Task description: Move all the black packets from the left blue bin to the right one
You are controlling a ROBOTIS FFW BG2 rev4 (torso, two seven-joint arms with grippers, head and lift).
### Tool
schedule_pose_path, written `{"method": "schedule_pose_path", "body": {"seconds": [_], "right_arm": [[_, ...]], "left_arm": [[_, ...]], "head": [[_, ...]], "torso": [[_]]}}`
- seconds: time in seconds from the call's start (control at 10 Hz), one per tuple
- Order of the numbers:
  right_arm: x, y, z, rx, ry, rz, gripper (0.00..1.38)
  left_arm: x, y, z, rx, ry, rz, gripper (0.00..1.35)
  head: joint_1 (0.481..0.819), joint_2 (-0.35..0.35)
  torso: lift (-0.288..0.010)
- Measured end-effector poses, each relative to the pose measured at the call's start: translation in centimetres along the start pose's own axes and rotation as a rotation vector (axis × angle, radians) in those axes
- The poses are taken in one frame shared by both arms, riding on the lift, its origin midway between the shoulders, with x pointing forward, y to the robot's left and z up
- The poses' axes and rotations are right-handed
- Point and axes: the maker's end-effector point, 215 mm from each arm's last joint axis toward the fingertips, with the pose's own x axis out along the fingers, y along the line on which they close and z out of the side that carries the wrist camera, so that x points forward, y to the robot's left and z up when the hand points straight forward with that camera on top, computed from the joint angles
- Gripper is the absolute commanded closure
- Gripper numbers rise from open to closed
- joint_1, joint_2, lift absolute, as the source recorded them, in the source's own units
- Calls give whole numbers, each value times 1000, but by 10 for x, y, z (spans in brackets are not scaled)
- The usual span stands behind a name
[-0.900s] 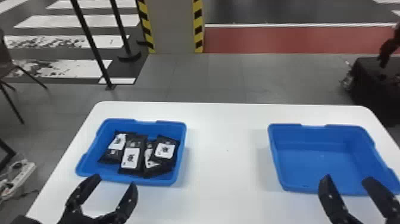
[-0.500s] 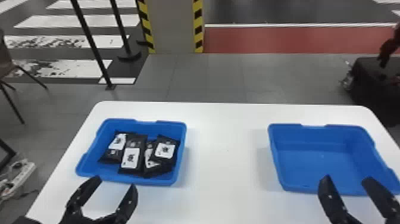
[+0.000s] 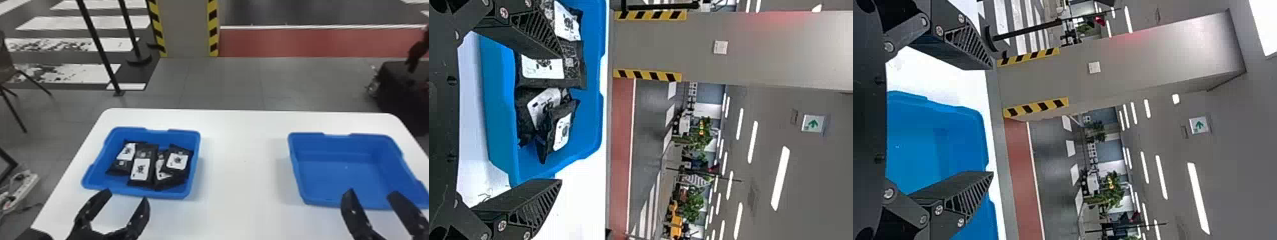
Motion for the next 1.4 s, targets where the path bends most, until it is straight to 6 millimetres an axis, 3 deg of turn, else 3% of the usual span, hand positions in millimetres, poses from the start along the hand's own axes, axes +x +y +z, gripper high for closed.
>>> {"method": "schedule_pose_path", "body": {"seconds": [0.4, 1.0, 1.4], "right_arm": [[-2, -1, -4, 11, 8, -3, 294], [-3, -2, -5, 17, 9, -5, 294], [-4, -2, -6, 20, 12, -6, 294]], "left_arm": [[48, -18, -21, -80, 113, -54, 173], [113, 21, -33, -14, 328, -78, 180], [151, 10, -41, -28, 363, -167, 179]], "head": [[695, 33], [695, 58], [695, 34]], "torso": [[-110], [-110], [-110]]}}
